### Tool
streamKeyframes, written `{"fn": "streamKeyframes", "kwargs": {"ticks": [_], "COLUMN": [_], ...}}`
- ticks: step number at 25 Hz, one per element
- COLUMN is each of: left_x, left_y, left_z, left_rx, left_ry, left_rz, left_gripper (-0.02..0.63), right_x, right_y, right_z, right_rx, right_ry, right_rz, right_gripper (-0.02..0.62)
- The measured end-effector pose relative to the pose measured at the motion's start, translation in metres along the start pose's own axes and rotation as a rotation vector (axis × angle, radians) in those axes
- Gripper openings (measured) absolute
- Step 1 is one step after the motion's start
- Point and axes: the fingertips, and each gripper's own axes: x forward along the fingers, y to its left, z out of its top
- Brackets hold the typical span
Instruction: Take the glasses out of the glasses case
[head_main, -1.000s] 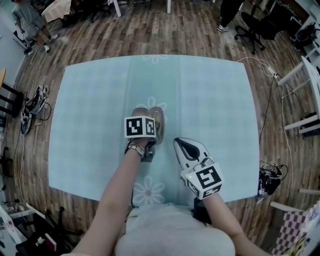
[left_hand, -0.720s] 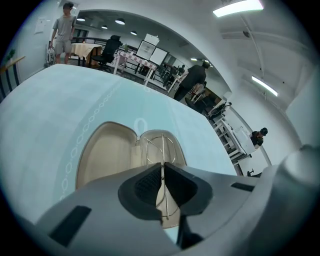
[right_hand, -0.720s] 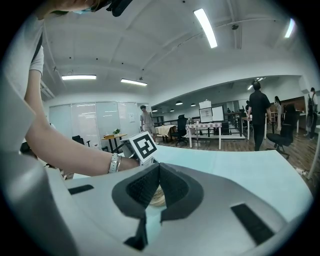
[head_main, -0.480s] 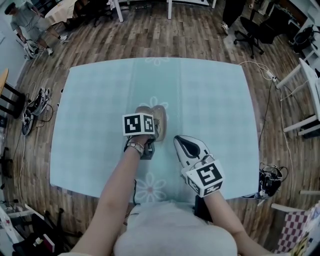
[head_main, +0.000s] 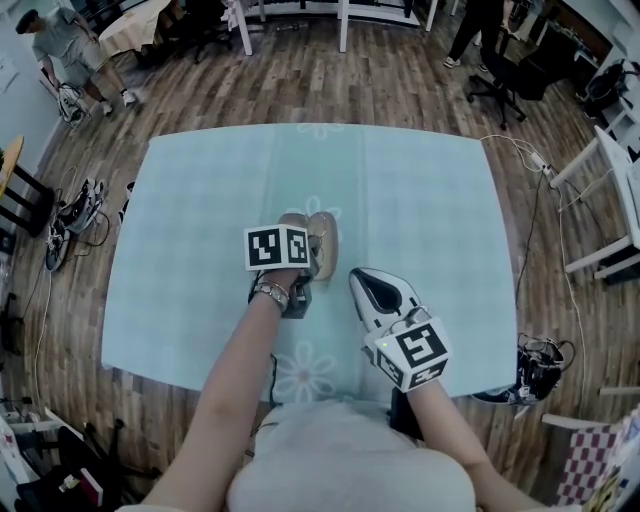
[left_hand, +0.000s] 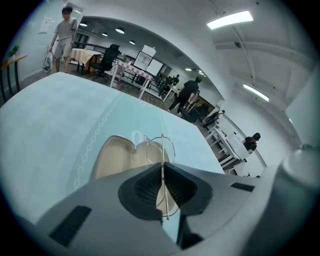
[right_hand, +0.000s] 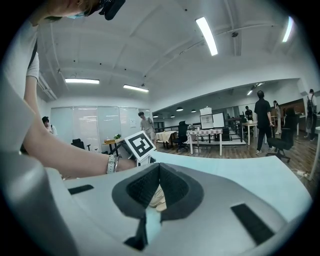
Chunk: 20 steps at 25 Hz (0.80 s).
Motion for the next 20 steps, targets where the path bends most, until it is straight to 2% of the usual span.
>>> {"fn": "streamKeyframes", "kwargs": {"ticks": [11, 20], "left_x": [-0.027, -0.062], "left_y": [-0.017, -0.035], "left_z": [0.009, 0.025], "left_rx": [0.054, 0.159], "left_ry": [-0.079, -0.210], "left_rz": [-0.023, -0.025], "left_gripper": [0.028, 0.028], "right_x": [-0.009, -0.014], "right_y": [0.008, 0.014], "right_z": [0.004, 0.011], "right_rx": [0.005, -0.001], "right_ry": [-0.025, -0.050], "right_rz": [-0.011, -0.017], "right_gripper": [0.008, 0.008]}}
